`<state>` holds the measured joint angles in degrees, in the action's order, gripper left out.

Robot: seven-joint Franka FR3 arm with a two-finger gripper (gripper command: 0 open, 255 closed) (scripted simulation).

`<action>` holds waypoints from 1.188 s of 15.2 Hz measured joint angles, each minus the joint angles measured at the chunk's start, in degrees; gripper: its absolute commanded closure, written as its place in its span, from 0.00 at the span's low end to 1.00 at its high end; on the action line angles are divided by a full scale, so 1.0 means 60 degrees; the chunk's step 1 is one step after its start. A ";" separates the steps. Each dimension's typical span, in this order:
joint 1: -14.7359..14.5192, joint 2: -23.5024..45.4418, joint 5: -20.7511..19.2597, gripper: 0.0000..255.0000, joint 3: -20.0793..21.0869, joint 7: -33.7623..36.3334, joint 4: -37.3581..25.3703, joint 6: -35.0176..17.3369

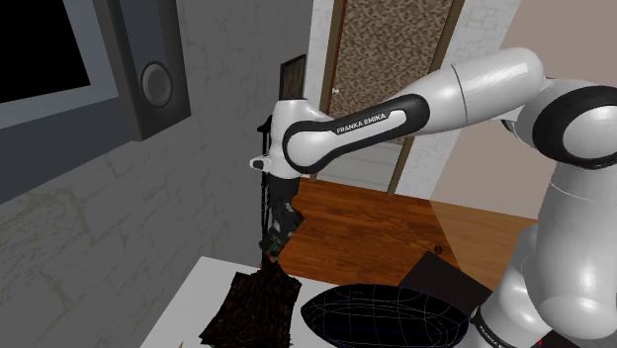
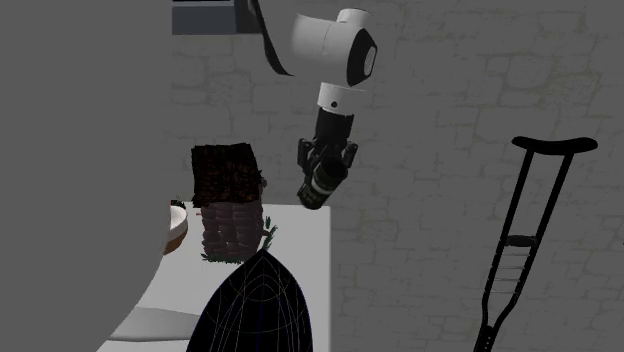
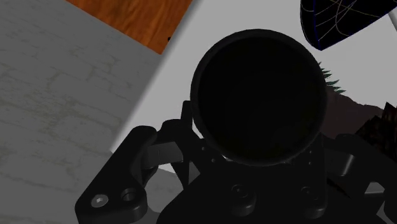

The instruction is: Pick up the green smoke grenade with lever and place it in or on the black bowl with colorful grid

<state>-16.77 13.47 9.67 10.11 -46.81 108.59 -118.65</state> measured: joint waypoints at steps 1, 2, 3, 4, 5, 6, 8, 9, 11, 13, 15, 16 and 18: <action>0.0007 -0.0366 0.0080 1.00 0.0026 -0.0032 0.0487 -0.0124; 0.0031 -0.0740 0.0161 1.00 0.0037 -0.0092 0.0932 -0.0188; 0.0064 -0.1077 0.0242 1.00 0.0034 -0.0180 0.1367 -0.0282; 0.0034 -0.1354 0.0318 1.00 0.0072 -0.0168 0.1780 -0.0426; 0.0033 -0.1742 0.0416 1.00 0.0091 -0.0221 0.2282 -0.0531; 0.0021 -0.2013 0.0489 1.00 0.0109 -0.0254 0.2658 -0.0642; 0.0013 -0.2869 0.0693 1.00 0.0118 -0.0375 0.3602 -0.0726; 0.0004 -0.3255 0.0781 1.00 0.0114 -0.0434 0.4023 -0.0757; -0.0070 -0.4126 0.0989 1.00 0.0137 -0.0493 0.4913 -0.0778; -0.0141 -0.4847 0.1154 1.00 0.0140 -0.0558 0.5657 -0.0799; -0.0219 -0.5653 0.1311 1.00 0.0116 -0.0631 0.6418 -0.0739; -0.0276 -0.6035 0.1385 1.00 0.0127 -0.0617 0.6735 -0.0680; -0.0373 -0.6836 0.1517 1.00 0.0099 -0.0667 0.7471 -0.0600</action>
<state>-19.01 -27.54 18.77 10.70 -50.82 153.41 -122.25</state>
